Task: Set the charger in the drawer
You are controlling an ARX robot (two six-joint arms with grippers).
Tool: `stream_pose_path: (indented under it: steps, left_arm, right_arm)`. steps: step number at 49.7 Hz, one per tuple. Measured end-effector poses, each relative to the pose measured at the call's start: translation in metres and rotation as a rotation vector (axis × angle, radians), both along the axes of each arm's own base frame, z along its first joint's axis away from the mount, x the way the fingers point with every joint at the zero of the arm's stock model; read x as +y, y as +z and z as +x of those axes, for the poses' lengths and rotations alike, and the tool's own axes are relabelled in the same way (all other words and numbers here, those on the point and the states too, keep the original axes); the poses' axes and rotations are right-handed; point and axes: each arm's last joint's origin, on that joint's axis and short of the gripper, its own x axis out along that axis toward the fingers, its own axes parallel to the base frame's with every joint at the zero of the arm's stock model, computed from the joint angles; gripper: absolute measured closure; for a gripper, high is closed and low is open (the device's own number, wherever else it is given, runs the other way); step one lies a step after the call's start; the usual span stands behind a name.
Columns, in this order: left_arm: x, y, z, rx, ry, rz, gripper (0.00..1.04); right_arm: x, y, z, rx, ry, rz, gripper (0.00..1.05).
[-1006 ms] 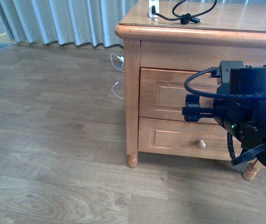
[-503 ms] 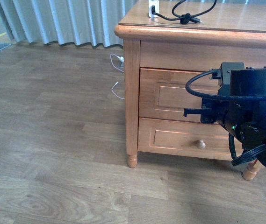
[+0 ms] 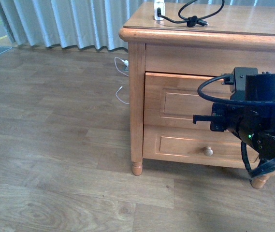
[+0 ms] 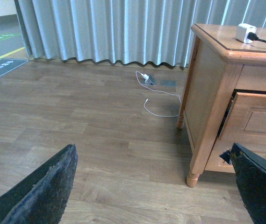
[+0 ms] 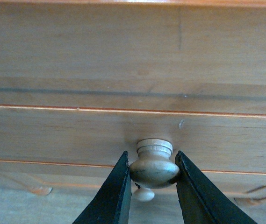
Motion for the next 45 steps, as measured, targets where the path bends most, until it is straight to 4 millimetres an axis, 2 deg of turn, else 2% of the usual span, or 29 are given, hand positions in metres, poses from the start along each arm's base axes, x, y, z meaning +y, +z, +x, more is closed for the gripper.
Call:
stream_pose_path:
  steps: [7, 20, 25, 33, 43, 45]
  left_arm:
    - [0.0, 0.0, 0.0, 0.0, 0.0, 0.0, 0.06]
    - [0.0, 0.0, 0.0, 0.0, 0.0, 0.0, 0.06]
    - [0.0, 0.0, 0.0, 0.0, 0.0, 0.0, 0.06]
    - [0.0, 0.0, 0.0, 0.0, 0.0, 0.0, 0.06]
    - [0.0, 0.0, 0.0, 0.0, 0.0, 0.0, 0.06]
    - [0.0, 0.0, 0.0, 0.0, 0.0, 0.0, 0.06]
  right_arm:
    - [-0.002, 0.006, -0.025, 0.036, 0.021, 0.017, 0.82]
    - [-0.008, 0.015, -0.103, 0.125, 0.087, 0.048, 0.82]
    - [-0.008, 0.015, -0.123, 0.145, 0.112, 0.047, 0.82]
    - [-0.01, 0.016, -0.142, 0.163, 0.136, 0.048, 0.82]
    - [-0.009, 0.017, -0.152, 0.175, 0.152, 0.047, 0.83]
    - [-0.009, 0.018, -0.152, 0.177, 0.15, 0.045, 0.76]
